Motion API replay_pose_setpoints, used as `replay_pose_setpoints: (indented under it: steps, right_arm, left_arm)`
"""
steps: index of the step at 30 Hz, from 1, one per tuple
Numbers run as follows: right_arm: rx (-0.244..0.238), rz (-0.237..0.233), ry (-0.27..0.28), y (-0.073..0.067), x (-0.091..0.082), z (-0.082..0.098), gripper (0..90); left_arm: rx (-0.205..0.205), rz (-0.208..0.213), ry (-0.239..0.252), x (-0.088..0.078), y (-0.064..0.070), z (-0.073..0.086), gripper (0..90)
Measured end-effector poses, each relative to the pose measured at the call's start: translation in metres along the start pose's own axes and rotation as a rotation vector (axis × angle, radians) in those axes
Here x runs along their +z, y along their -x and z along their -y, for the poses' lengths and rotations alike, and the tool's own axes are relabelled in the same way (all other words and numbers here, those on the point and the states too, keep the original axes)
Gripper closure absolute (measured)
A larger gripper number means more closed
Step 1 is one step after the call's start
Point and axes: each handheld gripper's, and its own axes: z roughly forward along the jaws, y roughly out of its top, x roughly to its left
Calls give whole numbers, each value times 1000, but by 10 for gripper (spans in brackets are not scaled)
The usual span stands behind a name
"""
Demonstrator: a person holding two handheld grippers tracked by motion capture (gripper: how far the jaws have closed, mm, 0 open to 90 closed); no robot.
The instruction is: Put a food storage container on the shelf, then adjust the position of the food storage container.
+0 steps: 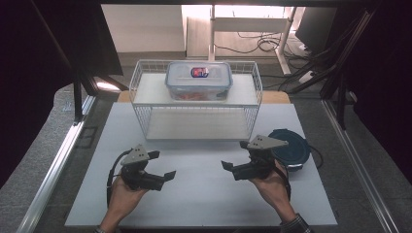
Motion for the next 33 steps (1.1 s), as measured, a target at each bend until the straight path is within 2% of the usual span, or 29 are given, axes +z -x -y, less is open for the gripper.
replay_pose_setpoints:
  steps: [5,9,13,20,25,30,33]
  right_arm:
    - [5,-18,-16,-10,0,14,35]
    - [-1,-14,-18,-16,-1,27,35]
    - [-38,12,-34,-21,-2,43,35]
    - [-54,51,-73,-19,-2,61,34]
    - [-40,55,-95,-16,0,67,32]
    - [-49,73,-122,-14,3,70,5]
    - [-23,57,-129,-12,5,69,2]
  left_arm:
    - [16,-21,-3,-2,6,13,71]
    - [28,-45,-2,-4,10,24,71]
    - [45,-67,-8,-6,14,35,71]
    - [64,-94,-52,-4,16,53,67]
    - [78,-99,-52,-3,17,55,65]
    - [66,-98,-45,-4,14,56,64]
    - [49,-91,-38,-4,12,57,64]
